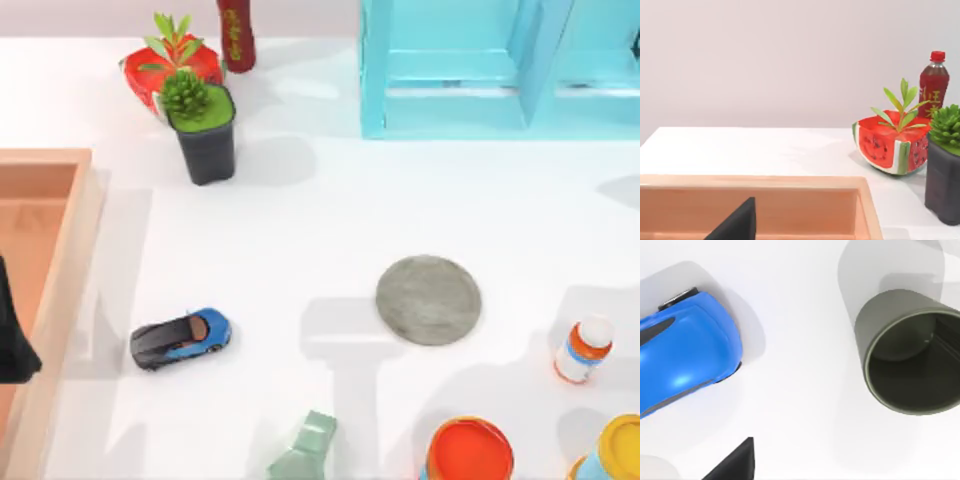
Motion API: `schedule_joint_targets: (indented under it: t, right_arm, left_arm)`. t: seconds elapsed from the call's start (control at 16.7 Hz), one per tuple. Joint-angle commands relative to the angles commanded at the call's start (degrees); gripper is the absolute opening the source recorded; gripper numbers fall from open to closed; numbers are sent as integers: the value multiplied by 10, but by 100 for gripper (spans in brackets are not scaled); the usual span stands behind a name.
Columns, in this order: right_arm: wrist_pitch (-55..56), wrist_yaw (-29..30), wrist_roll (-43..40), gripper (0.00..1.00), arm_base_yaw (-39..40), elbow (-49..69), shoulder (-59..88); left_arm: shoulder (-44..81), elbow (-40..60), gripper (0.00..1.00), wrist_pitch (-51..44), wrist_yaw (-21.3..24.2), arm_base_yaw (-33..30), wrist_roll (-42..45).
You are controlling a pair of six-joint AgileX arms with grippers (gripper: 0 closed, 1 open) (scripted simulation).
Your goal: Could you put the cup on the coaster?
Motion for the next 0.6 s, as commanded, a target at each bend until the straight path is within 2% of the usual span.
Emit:
schedule_joint_targets:
  t: [0.24, 0.6]
  right_arm:
    - [34, 0, 6, 100, 4, -21, 14]
    - [168, -1, 9, 100, 8, -113, 55]
  left_arm:
    - [0, 0, 100, 0, 0, 0, 0]
    - [0, 0, 100, 0, 0, 0, 0]
